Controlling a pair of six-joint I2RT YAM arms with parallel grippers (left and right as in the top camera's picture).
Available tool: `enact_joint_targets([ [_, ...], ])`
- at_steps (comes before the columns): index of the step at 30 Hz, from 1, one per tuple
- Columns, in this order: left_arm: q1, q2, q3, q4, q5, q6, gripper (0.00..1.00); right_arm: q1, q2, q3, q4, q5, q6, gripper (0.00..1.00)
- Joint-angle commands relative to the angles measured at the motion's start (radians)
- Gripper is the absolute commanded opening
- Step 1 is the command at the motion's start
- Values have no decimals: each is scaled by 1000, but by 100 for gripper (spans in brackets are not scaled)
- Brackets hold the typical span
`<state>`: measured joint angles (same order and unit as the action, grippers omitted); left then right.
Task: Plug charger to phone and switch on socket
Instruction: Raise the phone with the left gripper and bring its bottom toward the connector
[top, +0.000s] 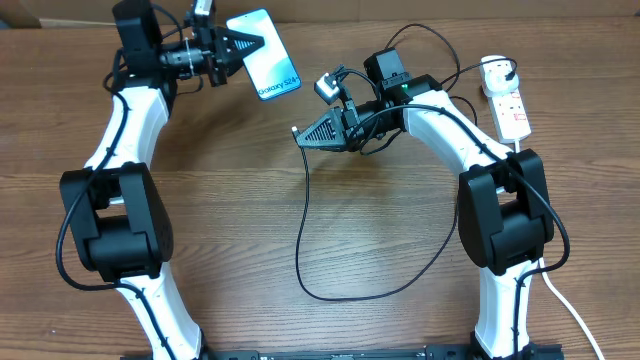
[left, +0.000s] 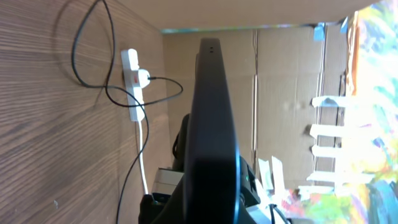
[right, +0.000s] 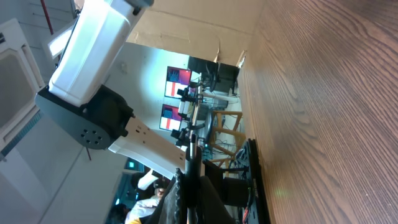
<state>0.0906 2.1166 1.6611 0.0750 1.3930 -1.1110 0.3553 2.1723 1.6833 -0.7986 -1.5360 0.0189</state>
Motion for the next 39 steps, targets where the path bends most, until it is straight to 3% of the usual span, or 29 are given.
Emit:
enact_joint_targets([
  [1,-2,-1,13,3,56,47,4,6,-43,29,4,-34,7,4],
  [4,-2,-1,10,-6,72,91,4,6,-43,29,5,-34,7,4],
  [10,-1,2,10,-185,67,232,4,6,-43,29,5,-34,6,4],
  [30,-31,3,10,-236,64,278,4,12,-43,29,33,-34,19,4],
  [39,-33,3,10,-236,64,278,4,10,-42,29,160,-34,156,4],
])
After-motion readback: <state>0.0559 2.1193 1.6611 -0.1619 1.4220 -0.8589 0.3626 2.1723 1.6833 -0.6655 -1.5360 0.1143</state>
